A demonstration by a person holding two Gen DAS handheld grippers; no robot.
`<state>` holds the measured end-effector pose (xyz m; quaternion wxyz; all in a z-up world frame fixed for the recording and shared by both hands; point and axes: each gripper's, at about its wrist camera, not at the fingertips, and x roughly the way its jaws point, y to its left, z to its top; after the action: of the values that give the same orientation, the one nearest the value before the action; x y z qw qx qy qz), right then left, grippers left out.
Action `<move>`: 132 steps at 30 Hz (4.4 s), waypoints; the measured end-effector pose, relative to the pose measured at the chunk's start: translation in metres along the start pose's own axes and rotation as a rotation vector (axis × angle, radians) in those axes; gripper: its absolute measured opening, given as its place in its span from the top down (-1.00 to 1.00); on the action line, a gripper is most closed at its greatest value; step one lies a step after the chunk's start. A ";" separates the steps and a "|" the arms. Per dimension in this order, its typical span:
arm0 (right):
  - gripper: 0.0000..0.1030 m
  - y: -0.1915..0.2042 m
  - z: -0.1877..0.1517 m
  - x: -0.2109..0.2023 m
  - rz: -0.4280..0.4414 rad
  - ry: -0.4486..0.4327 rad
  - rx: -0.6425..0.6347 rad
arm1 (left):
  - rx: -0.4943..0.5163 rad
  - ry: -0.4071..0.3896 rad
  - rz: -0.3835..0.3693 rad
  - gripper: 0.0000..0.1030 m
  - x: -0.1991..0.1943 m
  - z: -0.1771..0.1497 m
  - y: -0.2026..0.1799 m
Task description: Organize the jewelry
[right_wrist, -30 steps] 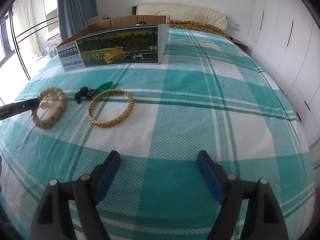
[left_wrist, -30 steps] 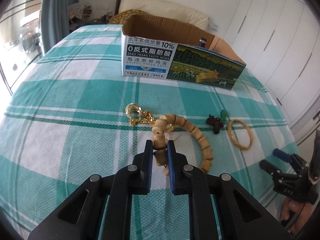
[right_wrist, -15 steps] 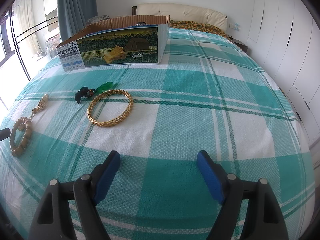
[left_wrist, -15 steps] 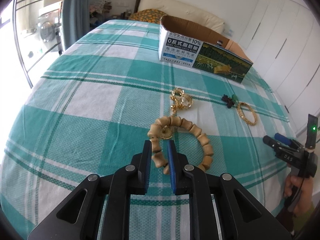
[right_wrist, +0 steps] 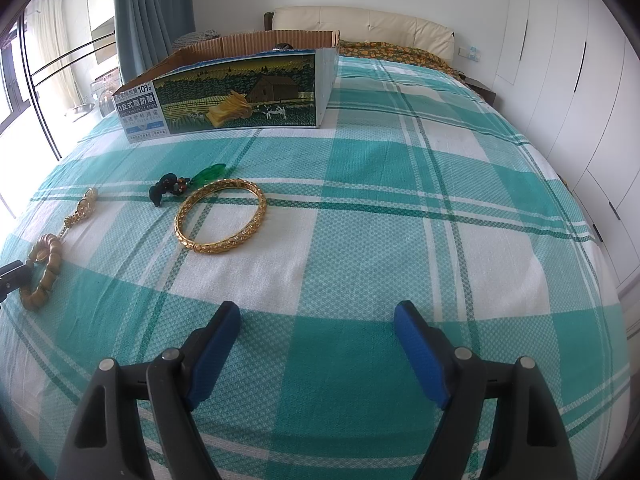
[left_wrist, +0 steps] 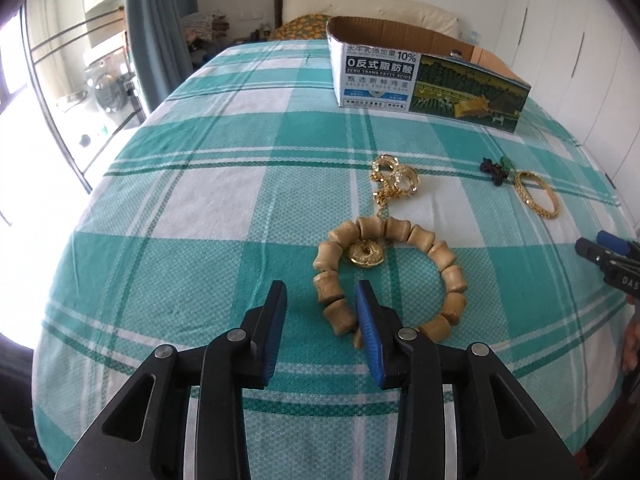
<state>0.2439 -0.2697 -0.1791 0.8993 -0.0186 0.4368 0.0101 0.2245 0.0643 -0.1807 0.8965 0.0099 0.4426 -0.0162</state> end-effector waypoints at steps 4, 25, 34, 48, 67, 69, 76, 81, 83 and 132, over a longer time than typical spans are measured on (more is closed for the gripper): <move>-0.58 0.000 0.000 0.000 0.000 0.000 0.000 | -0.017 -0.009 0.053 0.07 -0.010 -0.010 0.014; -0.58 0.080 0.005 -0.011 0.268 -0.006 -0.105 | -0.167 -0.017 0.088 -0.24 -0.006 -0.020 0.056; -0.45 0.190 0.066 0.033 0.408 0.026 -0.275 | -0.139 -0.023 0.101 -0.27 -0.005 -0.022 0.051; 0.56 0.187 0.042 0.024 0.267 0.041 -0.339 | -0.124 -0.020 0.063 -0.38 -0.004 -0.021 0.046; 0.02 -0.005 -0.024 -0.042 0.082 -0.011 -0.017 | -0.151 0.001 -0.173 -0.38 -0.009 -0.007 0.017; 0.02 -0.008 -0.028 -0.044 0.091 -0.019 0.003 | -0.180 -0.012 -0.160 -0.38 -0.016 -0.007 0.030; 0.02 -0.009 -0.035 -0.044 0.131 -0.035 0.039 | -0.168 0.030 -0.156 -0.38 -0.013 -0.010 0.039; 0.02 -0.011 -0.036 -0.044 0.124 -0.030 0.044 | -0.059 0.043 -0.055 -0.36 -0.005 -0.016 0.014; 0.02 -0.012 -0.035 -0.038 0.127 -0.011 0.044 | -0.048 0.030 -0.035 -0.29 -0.004 -0.017 0.010; 0.79 0.002 0.153 -0.135 0.315 -0.295 -0.029 | -0.023 -0.192 -0.384 0.77 -0.074 0.174 -0.021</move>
<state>0.2803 -0.2614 0.0212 0.9405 0.0387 0.2976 0.1594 0.3164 0.0394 -0.0161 0.9150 -0.0863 0.3493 -0.1825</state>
